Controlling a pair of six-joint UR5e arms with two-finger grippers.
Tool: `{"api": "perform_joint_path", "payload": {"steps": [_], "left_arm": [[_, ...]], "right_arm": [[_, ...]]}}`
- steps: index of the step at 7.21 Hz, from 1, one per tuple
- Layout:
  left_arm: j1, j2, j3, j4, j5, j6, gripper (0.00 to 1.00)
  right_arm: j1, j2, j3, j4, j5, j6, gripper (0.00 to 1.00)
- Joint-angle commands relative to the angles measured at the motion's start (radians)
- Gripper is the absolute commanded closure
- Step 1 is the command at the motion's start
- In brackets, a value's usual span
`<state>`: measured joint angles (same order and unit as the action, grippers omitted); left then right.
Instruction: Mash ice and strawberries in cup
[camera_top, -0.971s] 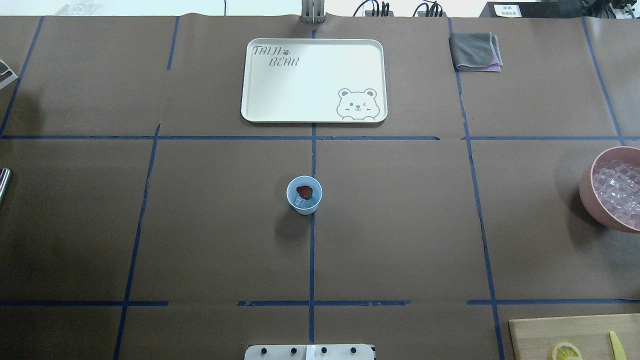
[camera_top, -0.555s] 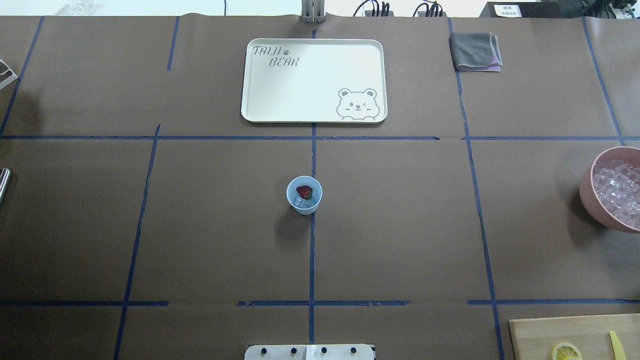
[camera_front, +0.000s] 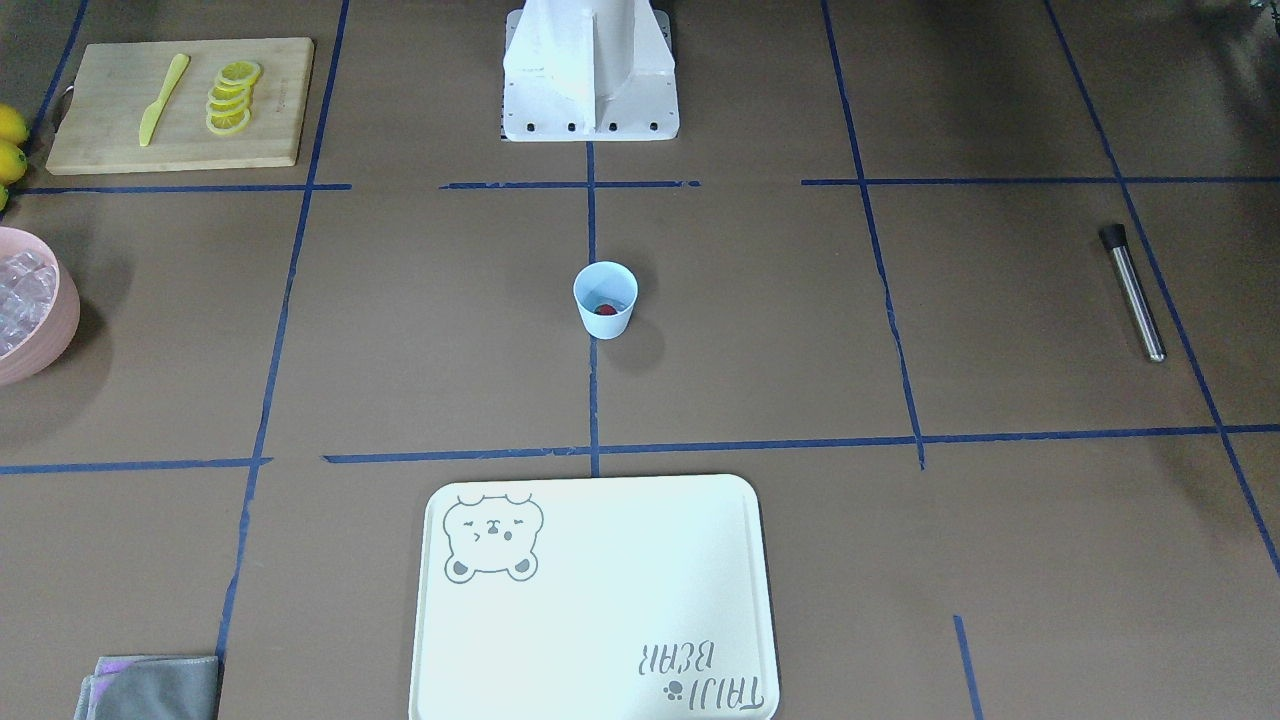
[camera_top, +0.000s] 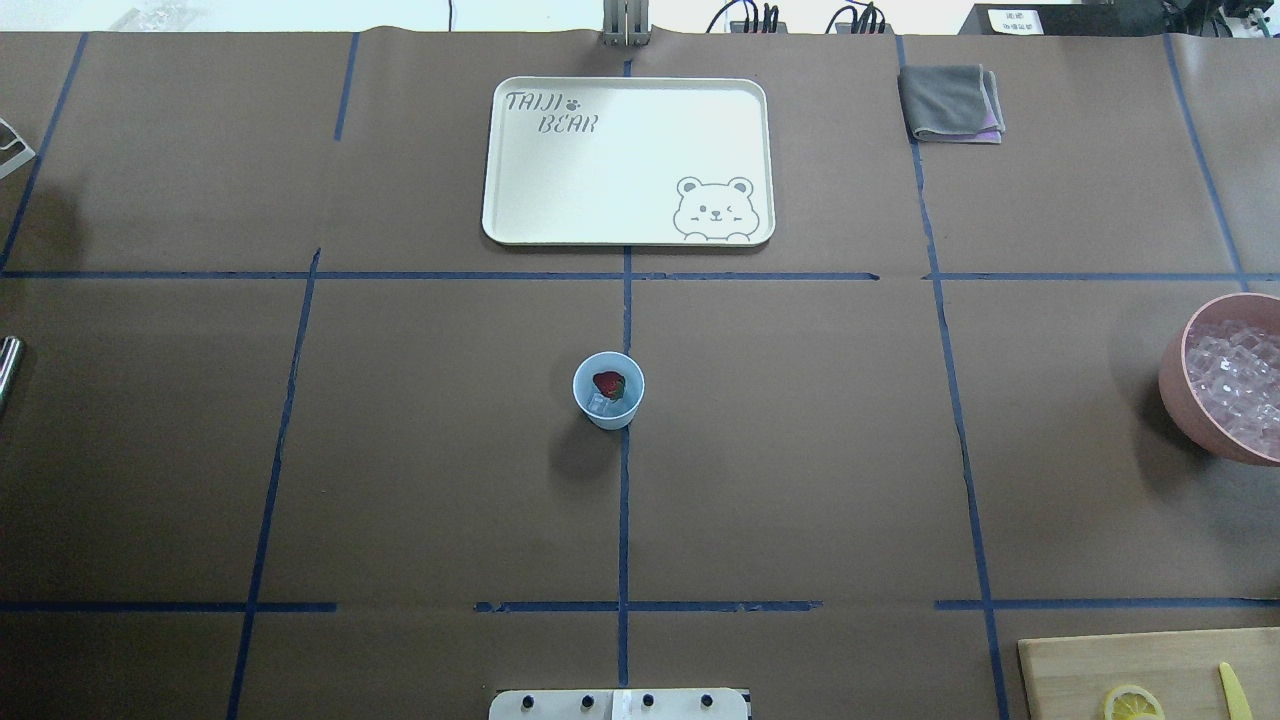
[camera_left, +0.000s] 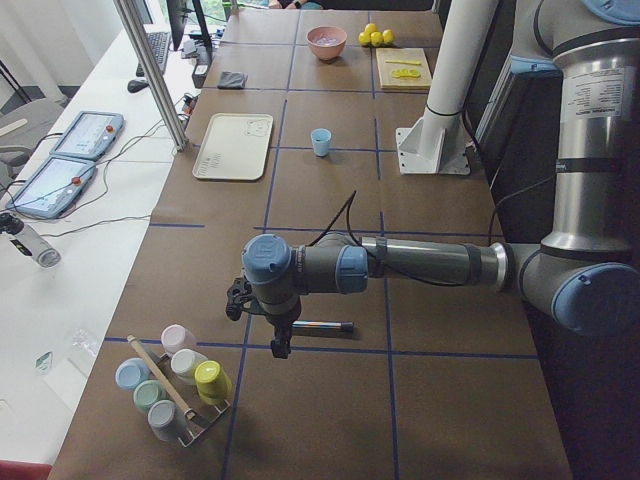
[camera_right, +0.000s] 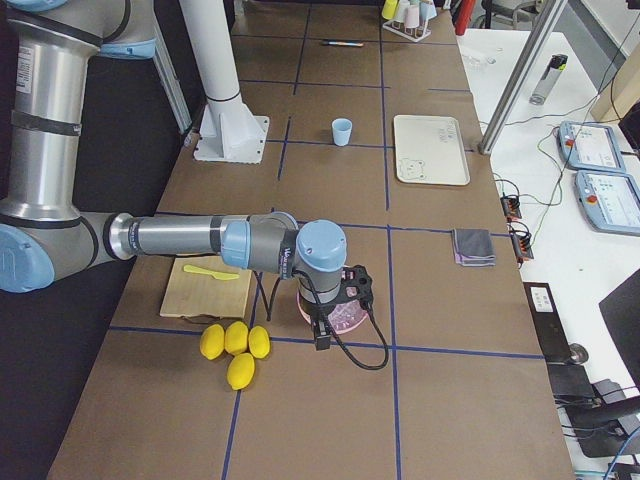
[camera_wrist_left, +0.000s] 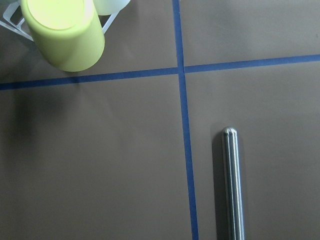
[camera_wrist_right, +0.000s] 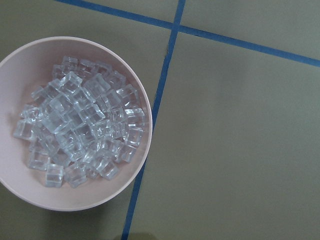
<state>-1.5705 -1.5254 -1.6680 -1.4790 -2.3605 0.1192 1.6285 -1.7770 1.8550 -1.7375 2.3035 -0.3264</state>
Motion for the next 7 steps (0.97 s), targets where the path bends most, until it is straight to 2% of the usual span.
{"api": "perform_joint_path", "payload": {"steps": [1,7], "left_arm": [[0.0,0.005,0.001,0.0,0.006,-0.003,0.0],[0.001,0.024,-0.004,0.003,0.01,0.007,0.0]], "right_arm": [[-0.001,0.005,0.0,-0.001,0.001,0.001,0.01],[-0.001,0.01,-0.005,-0.001,0.002,0.027,0.01]]}}
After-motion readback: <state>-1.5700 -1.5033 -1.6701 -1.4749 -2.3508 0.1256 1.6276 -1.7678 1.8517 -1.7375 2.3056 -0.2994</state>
